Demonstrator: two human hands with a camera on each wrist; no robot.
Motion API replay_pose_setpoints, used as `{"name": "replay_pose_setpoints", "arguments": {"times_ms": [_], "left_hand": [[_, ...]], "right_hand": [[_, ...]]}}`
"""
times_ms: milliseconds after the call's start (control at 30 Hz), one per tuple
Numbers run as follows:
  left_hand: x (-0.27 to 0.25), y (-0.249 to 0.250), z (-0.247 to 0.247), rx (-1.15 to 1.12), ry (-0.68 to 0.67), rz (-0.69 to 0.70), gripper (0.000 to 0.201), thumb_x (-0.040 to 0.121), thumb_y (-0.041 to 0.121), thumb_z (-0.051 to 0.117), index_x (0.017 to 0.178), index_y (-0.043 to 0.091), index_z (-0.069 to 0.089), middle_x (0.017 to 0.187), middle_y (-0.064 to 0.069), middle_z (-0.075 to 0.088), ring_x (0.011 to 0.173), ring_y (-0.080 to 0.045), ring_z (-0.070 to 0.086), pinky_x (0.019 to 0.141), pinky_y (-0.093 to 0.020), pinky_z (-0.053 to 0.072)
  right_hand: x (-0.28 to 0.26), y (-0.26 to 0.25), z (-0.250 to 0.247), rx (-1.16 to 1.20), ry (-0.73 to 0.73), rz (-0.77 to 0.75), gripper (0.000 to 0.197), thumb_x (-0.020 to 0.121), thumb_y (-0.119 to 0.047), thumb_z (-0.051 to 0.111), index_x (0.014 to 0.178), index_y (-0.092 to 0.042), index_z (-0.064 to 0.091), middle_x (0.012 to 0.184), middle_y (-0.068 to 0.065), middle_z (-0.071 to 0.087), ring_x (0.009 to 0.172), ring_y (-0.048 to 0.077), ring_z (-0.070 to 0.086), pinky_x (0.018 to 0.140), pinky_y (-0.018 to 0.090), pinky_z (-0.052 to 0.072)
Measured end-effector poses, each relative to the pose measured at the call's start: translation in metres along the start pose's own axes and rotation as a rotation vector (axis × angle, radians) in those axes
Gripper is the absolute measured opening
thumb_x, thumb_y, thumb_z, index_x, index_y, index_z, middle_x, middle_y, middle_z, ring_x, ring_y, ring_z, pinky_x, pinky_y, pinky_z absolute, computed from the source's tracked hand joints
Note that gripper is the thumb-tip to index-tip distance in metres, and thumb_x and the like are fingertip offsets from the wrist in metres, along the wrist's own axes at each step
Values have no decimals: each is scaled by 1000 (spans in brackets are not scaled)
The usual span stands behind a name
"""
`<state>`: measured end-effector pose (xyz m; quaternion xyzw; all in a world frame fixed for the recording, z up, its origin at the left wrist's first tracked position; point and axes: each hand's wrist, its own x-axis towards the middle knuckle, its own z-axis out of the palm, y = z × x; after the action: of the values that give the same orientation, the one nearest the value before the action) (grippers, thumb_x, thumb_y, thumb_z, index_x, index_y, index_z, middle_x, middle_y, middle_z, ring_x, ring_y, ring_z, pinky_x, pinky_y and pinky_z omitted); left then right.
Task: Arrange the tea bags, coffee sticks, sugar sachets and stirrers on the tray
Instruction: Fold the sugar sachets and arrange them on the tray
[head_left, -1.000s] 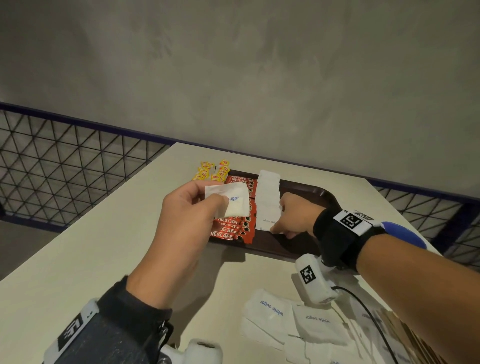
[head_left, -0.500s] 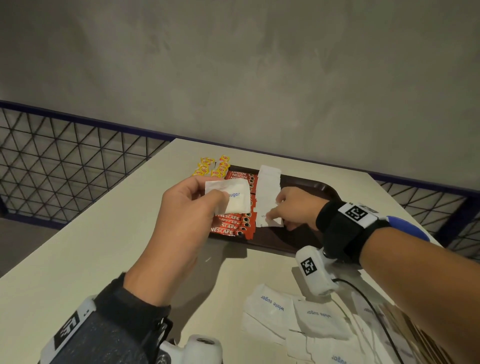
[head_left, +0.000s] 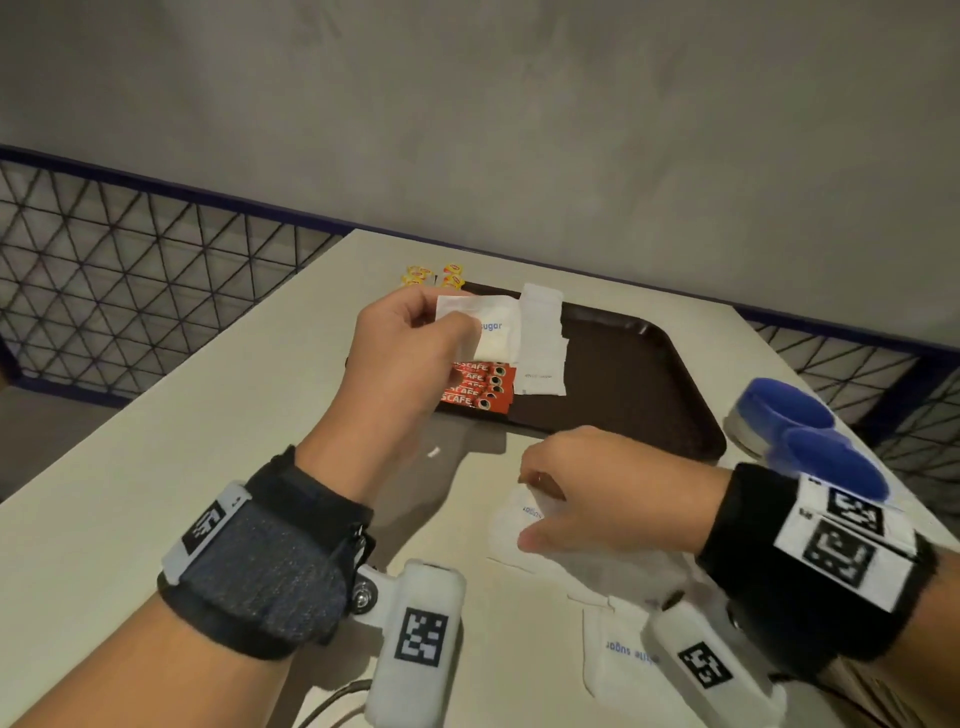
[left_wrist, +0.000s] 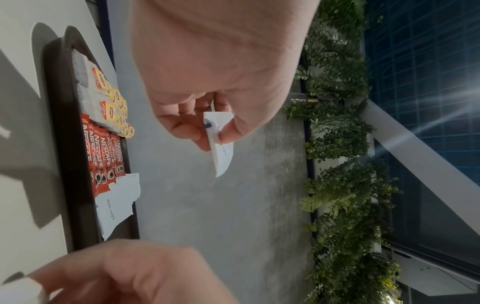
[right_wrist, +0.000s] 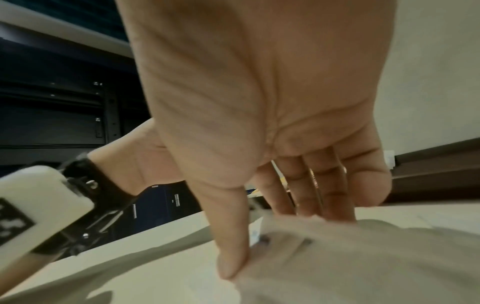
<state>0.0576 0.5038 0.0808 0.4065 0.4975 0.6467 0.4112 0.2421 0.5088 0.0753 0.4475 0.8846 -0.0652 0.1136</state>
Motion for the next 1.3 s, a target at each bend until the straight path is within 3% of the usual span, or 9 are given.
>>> {"name": "replay_pose_setpoints", "arguments": {"times_ms": [200, 467, 600, 733, 933, 1033, 1100, 1200, 1300], "left_hand": [[0, 1, -1, 18, 2, -1, 18, 93, 8, 66, 107, 17, 71, 107, -4, 76, 89, -16, 73, 57, -20, 51], [-1, -2, 3, 25, -14, -14, 28, 91, 6, 73, 113, 22, 63, 102, -5, 80, 81, -17, 78, 61, -26, 54], [-3, -5, 5, 139, -83, 21, 39, 87, 6, 76, 114, 28, 58, 95, 3, 80, 79, -12, 76, 63, -29, 56], [-16, -7, 14, 235, -212, 20, 21, 89, 1, 71, 86, 21, 77, 69, 15, 71, 61, -2, 63, 60, -22, 51], [-26, -4, 28, 73, -318, -186, 36, 98, 16, 54, 72, 9, 78, 82, -11, 77, 69, -19, 67, 59, -29, 52], [-24, -6, 26, 50, -369, -219, 49, 100, 44, 52, 85, 6, 79, 90, -11, 80, 75, -18, 71, 60, -30, 52], [-27, -6, 27, 31, -417, -183, 50, 89, 54, 56, 79, 11, 78, 82, -5, 77, 71, -16, 68, 62, -33, 55], [-29, -9, 27, 48, -424, -68, 43, 86, 41, 69, 85, -2, 72, 78, -14, 68, 72, -17, 62, 68, -35, 57], [-28, -11, 26, 81, -356, 13, 14, 93, 15, 69, 88, 7, 79, 90, -14, 78, 76, -18, 66, 65, -29, 56]], "right_hand": [[-11, -3, 11, 192, 102, -40, 38, 81, -45, 79, 112, -31, 63, 86, -19, 53, 80, 1, 49, 66, 15, 36], [-28, 10, 0, 742, 186, -5, 12, 83, -23, 83, 92, -22, 74, 90, 4, 75, 81, 23, 70, 76, 41, 59], [-38, 18, -15, 1370, 377, -14, 27, 77, -12, 77, 103, -7, 74, 100, 15, 77, 98, 39, 72, 81, 40, 62], [-33, 22, -21, 1726, 647, -27, 43, 72, -13, 69, 114, -6, 69, 104, 12, 78, 98, 29, 75, 81, 34, 63], [-23, 17, -9, 1340, 1019, -18, 23, 81, -5, 78, 95, -23, 74, 94, -2, 78, 90, 15, 75, 73, 27, 62], [-30, 16, -10, 1227, 1097, -73, 23, 82, -7, 79, 92, -26, 74, 91, -3, 77, 86, 14, 73, 70, 24, 60], [-33, 17, -12, 1324, 1067, -65, 20, 79, -11, 80, 94, -23, 75, 92, 1, 77, 88, 21, 74, 70, 35, 63], [-33, 19, -9, 1541, 898, 3, 31, 72, -18, 76, 102, -12, 72, 96, 9, 78, 91, 35, 74, 73, 49, 63], [-33, 19, -6, 1566, 802, 60, 25, 81, -12, 75, 105, -7, 69, 96, 11, 78, 89, 38, 73, 65, 41, 54]]}}
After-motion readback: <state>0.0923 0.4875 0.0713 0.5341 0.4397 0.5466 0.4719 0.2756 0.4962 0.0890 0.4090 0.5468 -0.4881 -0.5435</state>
